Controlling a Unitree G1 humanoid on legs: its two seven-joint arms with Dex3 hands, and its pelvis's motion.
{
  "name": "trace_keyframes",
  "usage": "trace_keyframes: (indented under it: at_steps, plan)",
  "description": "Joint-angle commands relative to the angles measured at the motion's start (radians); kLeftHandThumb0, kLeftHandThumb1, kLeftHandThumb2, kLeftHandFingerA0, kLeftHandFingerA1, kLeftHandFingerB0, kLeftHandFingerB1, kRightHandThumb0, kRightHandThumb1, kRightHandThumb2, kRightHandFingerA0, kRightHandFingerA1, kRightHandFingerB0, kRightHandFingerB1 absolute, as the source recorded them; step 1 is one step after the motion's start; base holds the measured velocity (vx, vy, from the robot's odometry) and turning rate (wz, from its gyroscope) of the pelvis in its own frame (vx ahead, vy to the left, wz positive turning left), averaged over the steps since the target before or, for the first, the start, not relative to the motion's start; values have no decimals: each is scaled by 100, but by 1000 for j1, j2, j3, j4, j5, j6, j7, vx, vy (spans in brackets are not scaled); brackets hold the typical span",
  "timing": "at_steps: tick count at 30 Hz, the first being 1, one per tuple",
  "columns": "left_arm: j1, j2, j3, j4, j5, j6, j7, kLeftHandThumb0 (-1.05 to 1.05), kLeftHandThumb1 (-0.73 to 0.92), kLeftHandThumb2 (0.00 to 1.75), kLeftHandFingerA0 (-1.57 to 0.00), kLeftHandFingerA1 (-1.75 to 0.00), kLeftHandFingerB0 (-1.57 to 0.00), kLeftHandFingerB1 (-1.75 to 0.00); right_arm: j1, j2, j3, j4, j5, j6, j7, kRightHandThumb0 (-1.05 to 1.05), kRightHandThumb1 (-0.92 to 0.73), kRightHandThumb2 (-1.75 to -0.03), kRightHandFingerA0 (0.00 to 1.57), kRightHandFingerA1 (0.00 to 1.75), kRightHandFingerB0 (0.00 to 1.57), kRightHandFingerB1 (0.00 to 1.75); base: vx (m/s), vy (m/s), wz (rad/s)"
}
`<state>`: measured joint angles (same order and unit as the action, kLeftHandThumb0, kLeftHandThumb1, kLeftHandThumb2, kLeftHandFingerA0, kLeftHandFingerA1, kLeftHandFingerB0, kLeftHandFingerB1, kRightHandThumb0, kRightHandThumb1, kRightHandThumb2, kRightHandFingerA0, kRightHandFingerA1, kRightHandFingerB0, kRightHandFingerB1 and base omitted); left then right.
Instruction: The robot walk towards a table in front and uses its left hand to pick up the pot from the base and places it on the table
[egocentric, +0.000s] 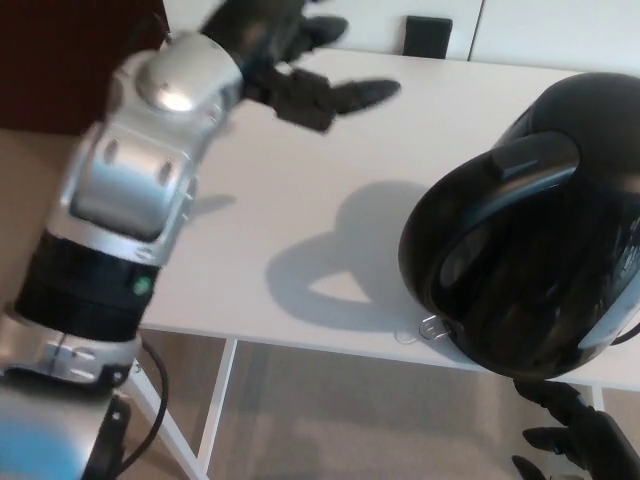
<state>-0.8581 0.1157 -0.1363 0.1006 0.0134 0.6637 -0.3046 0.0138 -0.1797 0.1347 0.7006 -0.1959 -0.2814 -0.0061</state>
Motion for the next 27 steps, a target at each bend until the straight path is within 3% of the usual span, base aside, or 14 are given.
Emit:
trace_keyframes:
  at_steps: [1,4,5,9,10,11,12,13,14,17,18,19,20,27]
  plan:
    - [-22,6,144,-60,-67,57,37,-65,44,75,-16,-41,-6,-32,4,-4,-10,14,0,3,-4,-8,-51,-92,32,57,13,48,0,0,0]
    - [44,2,160,-232,-110,125,-3,-69,43,74,-15,-39,-8,-33,-8,0,-6,31,-4,1,-5,-8,-51,-92,32,57,13,48,0,0,0]
    - [68,4,151,-273,-114,133,-12,-34,21,84,0,-48,0,-48,-10,2,-4,34,-6,6,-5,-8,-51,-92,32,57,12,48,0,0,0]
    - [204,15,43,-472,-109,133,-35,-35,18,83,0,-49,0,-48,1,4,-3,34,-5,12,-2,-9,-51,-91,31,57,13,48,0,0,0]
    - [222,19,24,-497,-107,130,-39,-67,42,80,-7,-41,0,-28,1,4,-3,36,-5,10,-1,-9,-51,-92,31,57,12,48,0,0,0]
    - [258,28,-9,-542,-107,128,-48,-69,49,56,-11,-29,-9,-23,2,2,1,41,-8,2,0,-9,-51,-92,31,57,12,48,0,0,0]
    - [274,31,-22,-560,-109,130,-51,-69,49,56,-11,-29,-9,-23,4,1,4,43,-13,-3,-1,-9,-51,-92,31,57,12,48,0,0,0]
    - [313,31,-47,-600,-116,134,-54,-75,40,67,-8,-30,-10,-19,13,-5,12,39,-26,-3,-9,-10,-51,-92,31,57,13,48,0,0,0]
    - [349,27,-82,-635,-110,133,-45,-75,46,55,-7,-28,-5,-25,7,-3,8,51,-16,-16,-3,-11,-50,-92,31,57,13,48,0,0,0]
    - [373,40,-102,-659,-112,123,-53,-76,46,56,-4,-28,-4,-25,-7,-5,10,53,-23,-7,-6,-12,-51,-92,32,57,13,48,0,0,0]
    - [382,43,-105,-669,-120,125,-58,-62,35,80,-3,-27,-4,-22,-8,-6,12,52,-26,-8,-8,-12,-50,-92,32,57,13,48,0,0,0]
    - [390,52,-114,-680,-122,127,-64,-76,46,56,-3,-29,-3,-26,-9,-6,13,50,-29,-8,-10,-12,-51,-92,32,57,13,48,0,0,0]
    - [403,53,-124,-691,-124,131,-63,-62,36,80,-3,-23,-6,-20,-8,-5,13,46,-29,-3,-12,-11,-51,-92,32,57,13,48,0,0,0]
    - [460,40,-165,-638,-121,103,-40,-64,37,81,-4,-21,-5,-15,24,4,9,26,-17,-8,-3,-12,-50,-92,31,57,13,48,0,0,0]
